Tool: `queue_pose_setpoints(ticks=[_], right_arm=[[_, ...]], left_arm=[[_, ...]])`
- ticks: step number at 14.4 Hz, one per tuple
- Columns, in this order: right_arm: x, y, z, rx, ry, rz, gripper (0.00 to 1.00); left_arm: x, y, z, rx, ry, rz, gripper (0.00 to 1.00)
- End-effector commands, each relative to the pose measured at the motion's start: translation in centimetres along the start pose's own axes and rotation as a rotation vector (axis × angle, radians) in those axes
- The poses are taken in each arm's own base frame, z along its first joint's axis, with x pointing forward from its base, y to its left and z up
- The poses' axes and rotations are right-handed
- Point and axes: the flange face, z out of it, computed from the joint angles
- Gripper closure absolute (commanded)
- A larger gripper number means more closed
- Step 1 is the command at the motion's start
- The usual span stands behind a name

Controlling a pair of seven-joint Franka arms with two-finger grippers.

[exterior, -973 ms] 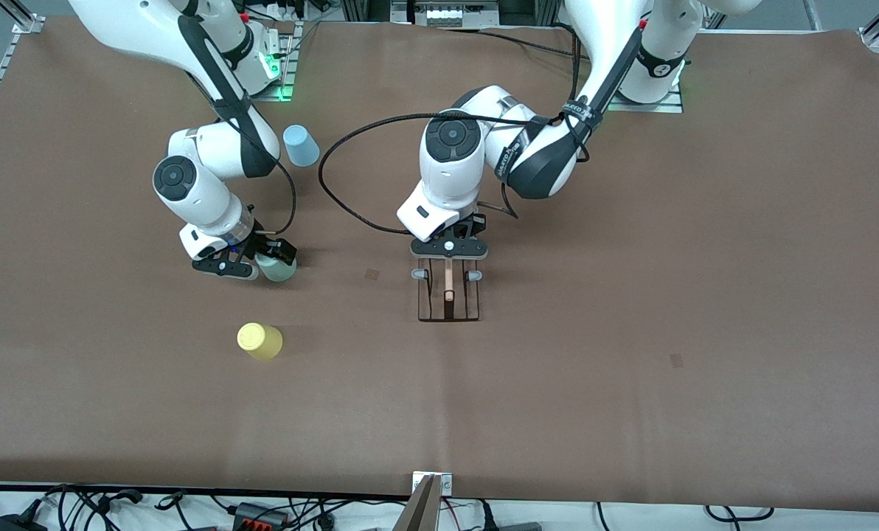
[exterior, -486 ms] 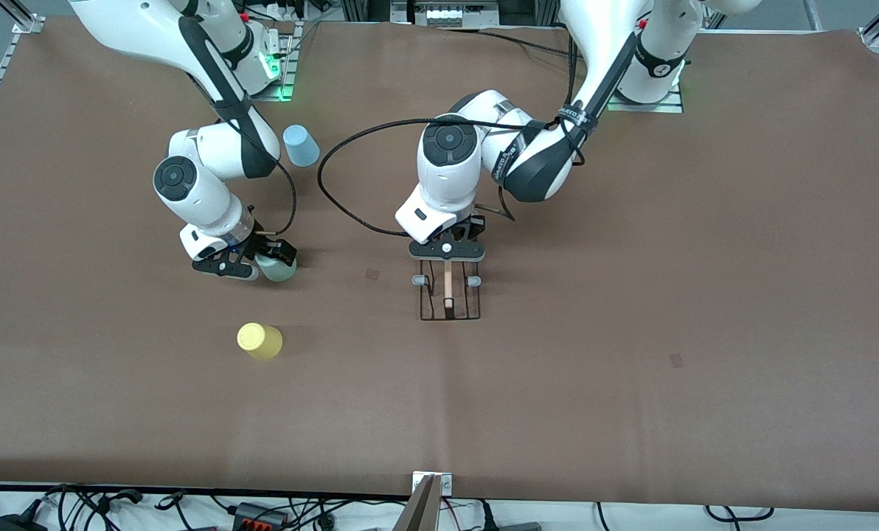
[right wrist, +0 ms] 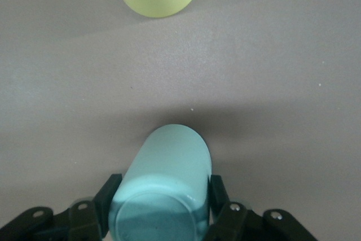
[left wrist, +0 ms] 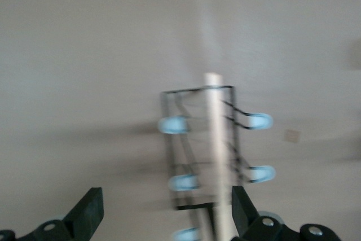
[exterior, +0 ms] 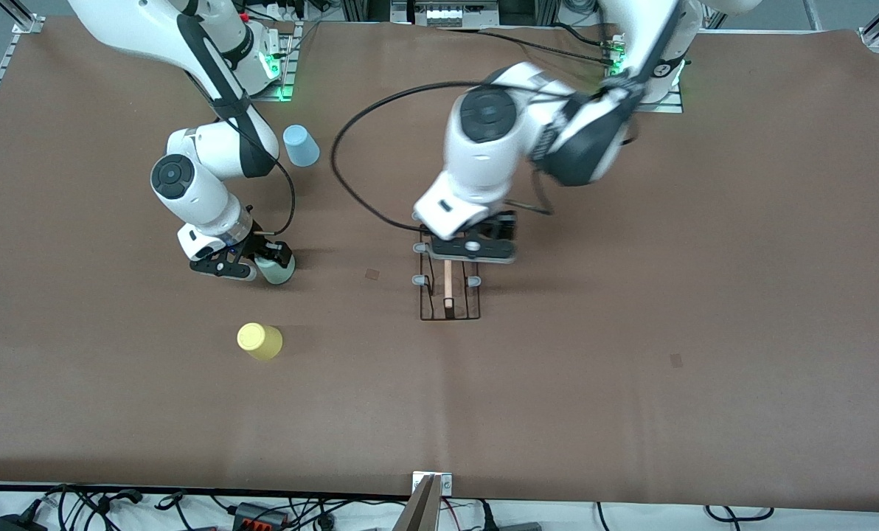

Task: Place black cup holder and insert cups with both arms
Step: 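Carry the mint cup onto a rack peg while the left gripper withdraws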

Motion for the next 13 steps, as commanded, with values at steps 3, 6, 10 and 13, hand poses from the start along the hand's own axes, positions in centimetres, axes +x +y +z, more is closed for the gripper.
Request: queue_pose_setpoints(ticks=[3, 6, 10, 13], right_arm=[[-0.2, -0.9, -8.8, 0.006, -0.01, -0.016, 0.79], [-3.6, -6.0, -14.1, 0.021, -0.024, 0.093, 0.79], [-7.2, -15.9, -19.3, 0.07, -0.017, 0.295, 0.79], [-9.5, -23.7, -19.0, 0.105, -0.055, 0.425, 0.79]], left_arm=[[2.0, -14.3, -7.2, 0.036, -0.109, 0.102, 0.0], [2.3, -22.6, -10.1, 0.032, -0.159, 0.163, 0.0], [2.4, -32.7, -12.7, 0.002, -0.164, 0.285, 0.0], [1.7, -36.7, -13.6, -0.009, -0.187, 0.241, 0.0]])
